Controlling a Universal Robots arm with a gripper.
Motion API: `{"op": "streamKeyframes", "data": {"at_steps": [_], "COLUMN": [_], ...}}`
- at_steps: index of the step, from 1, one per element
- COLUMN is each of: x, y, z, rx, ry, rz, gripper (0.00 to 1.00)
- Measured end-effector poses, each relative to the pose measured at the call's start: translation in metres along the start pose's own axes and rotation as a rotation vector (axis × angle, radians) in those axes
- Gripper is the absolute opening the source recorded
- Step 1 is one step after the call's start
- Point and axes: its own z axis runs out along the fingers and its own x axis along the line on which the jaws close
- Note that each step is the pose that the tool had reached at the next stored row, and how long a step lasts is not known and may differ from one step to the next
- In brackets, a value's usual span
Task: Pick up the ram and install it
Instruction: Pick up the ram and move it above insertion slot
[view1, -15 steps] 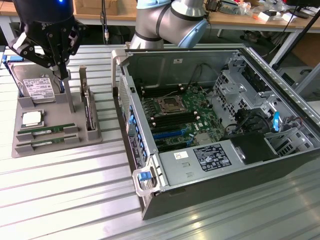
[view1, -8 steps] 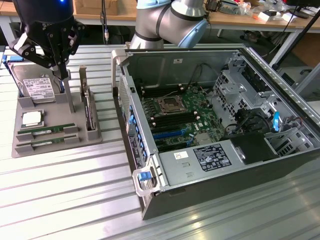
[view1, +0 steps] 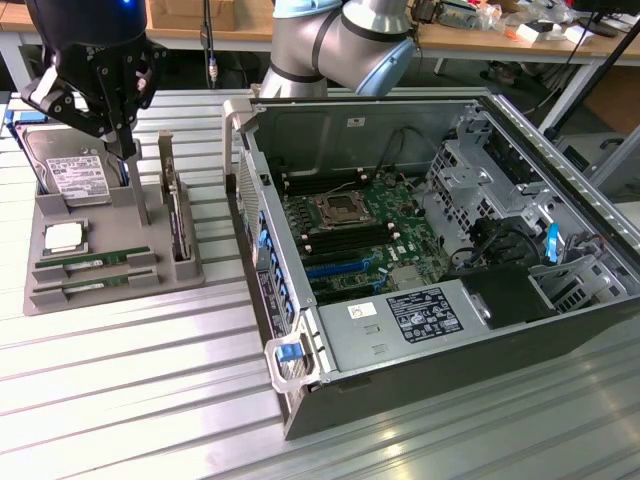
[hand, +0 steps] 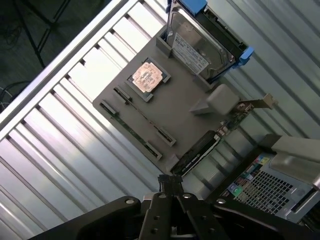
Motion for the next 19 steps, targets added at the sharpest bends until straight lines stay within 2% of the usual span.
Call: {"op": "streamKeyframes", "data": {"at_steps": [19], "x": [0.0], "y": [0.0], "z": [0.0005], "rx": [-0.0028], "ry": [0.0055], "rz": [-0.124], "gripper": [0.11]}}
